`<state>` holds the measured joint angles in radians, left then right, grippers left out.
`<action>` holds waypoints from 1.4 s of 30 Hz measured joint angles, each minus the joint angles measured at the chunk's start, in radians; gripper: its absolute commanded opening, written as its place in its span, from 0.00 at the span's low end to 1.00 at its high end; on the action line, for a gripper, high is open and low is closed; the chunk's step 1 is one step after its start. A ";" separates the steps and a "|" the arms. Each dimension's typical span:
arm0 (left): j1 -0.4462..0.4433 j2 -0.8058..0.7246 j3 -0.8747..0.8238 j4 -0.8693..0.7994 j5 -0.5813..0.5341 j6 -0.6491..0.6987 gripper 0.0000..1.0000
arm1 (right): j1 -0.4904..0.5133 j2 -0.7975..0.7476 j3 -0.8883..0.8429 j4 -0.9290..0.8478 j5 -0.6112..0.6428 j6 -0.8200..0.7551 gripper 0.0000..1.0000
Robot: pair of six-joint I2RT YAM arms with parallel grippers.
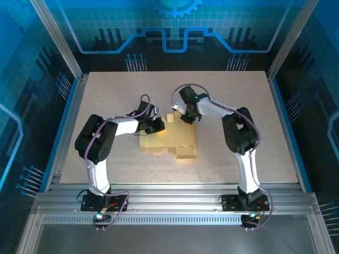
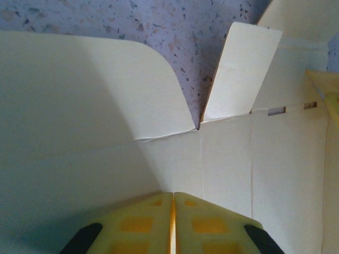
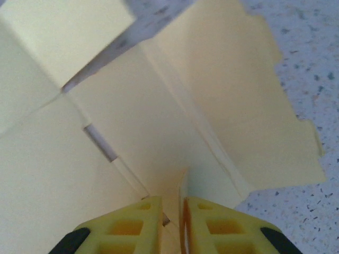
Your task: Fold the paper box
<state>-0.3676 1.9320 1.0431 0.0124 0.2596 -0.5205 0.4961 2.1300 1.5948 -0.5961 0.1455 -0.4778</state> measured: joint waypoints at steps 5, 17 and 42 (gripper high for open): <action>0.000 0.000 0.005 -0.008 0.000 0.005 0.10 | -0.006 -0.025 -0.030 -0.001 -0.055 -0.127 0.16; 0.014 0.061 0.138 -0.136 0.000 0.056 0.11 | -0.007 -0.025 -0.018 -0.107 -0.128 -0.243 0.00; 0.017 0.126 0.248 -0.203 0.008 0.079 0.11 | 0.104 -0.145 -0.201 -0.107 -0.192 -0.472 0.00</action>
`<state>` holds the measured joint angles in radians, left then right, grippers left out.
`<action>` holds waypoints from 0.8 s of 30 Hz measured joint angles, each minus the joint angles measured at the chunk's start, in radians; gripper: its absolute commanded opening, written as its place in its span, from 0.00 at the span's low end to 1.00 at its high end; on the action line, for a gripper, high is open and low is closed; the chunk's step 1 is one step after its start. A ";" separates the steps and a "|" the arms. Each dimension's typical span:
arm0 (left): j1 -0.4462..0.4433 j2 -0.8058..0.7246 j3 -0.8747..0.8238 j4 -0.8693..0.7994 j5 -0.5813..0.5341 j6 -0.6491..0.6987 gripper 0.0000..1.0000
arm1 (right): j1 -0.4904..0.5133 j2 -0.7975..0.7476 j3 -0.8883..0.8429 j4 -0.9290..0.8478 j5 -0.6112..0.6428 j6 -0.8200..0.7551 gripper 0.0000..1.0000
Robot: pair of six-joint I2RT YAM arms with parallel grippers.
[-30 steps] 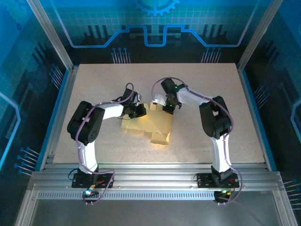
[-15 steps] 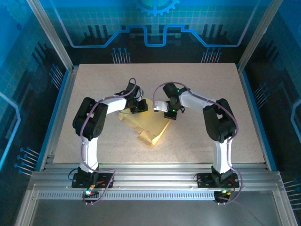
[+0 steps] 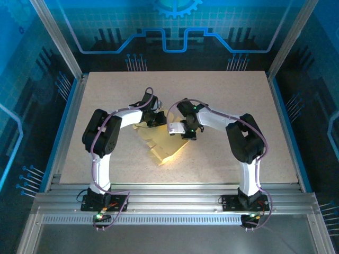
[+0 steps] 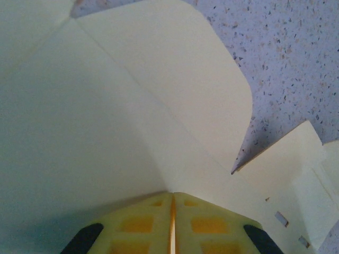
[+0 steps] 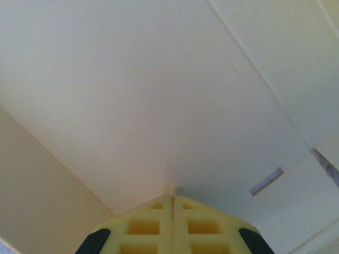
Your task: Fold the paper box
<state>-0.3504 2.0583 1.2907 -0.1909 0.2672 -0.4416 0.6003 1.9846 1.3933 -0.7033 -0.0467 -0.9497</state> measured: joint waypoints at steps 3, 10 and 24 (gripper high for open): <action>0.000 0.000 0.003 -0.005 0.000 0.000 0.11 | 0.019 -0.002 -0.002 -0.007 0.014 -0.002 0.00; 0.000 0.000 0.003 -0.006 0.000 0.000 0.11 | 0.014 -0.006 0.000 -0.004 0.028 0.034 0.00; 0.002 0.000 0.003 -0.007 0.000 0.000 0.11 | 0.014 -0.006 -0.016 0.034 0.072 0.080 0.00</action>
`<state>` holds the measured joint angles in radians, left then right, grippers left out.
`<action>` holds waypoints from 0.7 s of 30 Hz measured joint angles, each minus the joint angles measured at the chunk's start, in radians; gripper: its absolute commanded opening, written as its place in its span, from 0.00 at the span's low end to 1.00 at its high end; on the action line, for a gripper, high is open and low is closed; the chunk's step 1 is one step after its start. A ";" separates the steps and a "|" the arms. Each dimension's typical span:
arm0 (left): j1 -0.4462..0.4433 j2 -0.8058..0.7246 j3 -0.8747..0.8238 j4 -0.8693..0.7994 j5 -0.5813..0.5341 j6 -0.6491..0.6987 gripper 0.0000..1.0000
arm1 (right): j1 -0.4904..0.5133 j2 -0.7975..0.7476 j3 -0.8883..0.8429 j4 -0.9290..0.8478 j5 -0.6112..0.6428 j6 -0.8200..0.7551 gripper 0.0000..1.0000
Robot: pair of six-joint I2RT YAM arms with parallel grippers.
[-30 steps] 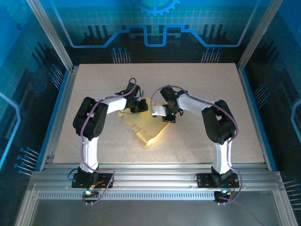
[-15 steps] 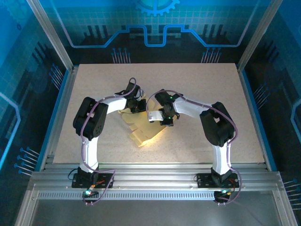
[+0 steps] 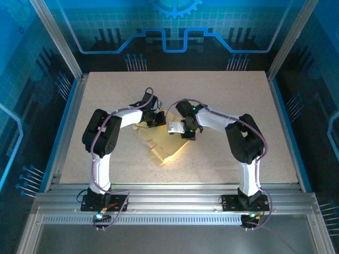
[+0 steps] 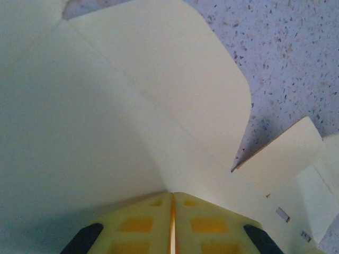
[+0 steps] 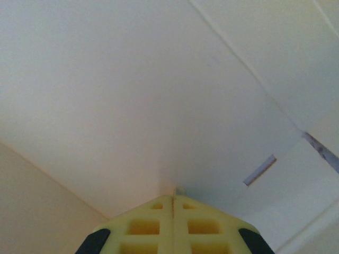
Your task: Fold the paper box
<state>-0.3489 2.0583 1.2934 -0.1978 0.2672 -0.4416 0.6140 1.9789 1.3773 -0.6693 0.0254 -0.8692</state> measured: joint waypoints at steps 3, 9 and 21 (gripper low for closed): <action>0.000 0.000 0.000 0.000 0.000 0.000 0.11 | 0.027 -0.012 -0.022 0.026 0.047 -0.023 0.00; 0.000 0.000 0.000 0.000 0.000 0.001 0.11 | 0.033 -0.013 -0.024 0.050 0.082 -0.011 0.30; 0.000 0.000 0.000 0.000 0.000 0.008 0.11 | -0.021 -0.175 -0.137 0.190 0.124 0.246 0.69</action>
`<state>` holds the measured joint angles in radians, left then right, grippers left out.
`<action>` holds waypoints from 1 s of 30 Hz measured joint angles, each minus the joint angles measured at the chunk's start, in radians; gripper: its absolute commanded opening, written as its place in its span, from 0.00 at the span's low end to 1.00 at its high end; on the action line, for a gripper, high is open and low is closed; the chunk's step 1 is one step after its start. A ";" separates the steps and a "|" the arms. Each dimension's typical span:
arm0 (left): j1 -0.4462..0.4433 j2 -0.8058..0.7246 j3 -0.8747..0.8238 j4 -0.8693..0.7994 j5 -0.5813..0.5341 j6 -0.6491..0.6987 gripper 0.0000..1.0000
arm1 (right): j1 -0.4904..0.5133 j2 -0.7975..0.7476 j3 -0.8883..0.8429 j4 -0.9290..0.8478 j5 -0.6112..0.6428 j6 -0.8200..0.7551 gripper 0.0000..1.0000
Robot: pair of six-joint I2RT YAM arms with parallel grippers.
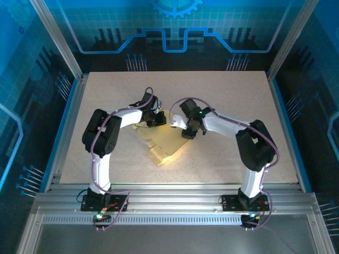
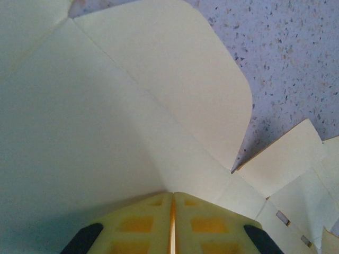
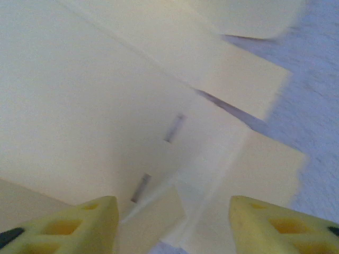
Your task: Fold the paper box
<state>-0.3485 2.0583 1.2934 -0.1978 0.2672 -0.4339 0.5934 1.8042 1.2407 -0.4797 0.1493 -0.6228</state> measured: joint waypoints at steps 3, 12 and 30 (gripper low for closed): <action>0.000 -0.002 0.000 0.000 0.000 0.000 0.13 | -0.018 -0.074 -0.039 0.044 0.025 0.152 0.77; 0.000 -0.064 0.000 -0.043 0.000 -0.008 0.38 | -0.050 -0.322 -0.211 0.080 0.038 0.817 0.82; 0.000 -0.890 -0.637 0.016 -0.203 -0.198 0.96 | -0.118 -0.344 -0.311 0.131 -0.155 1.188 0.74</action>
<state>-0.3489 1.1683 0.6559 -0.1814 0.0643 -0.6319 0.4751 1.4601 0.9302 -0.3489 -0.0059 0.5648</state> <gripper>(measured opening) 0.949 0.750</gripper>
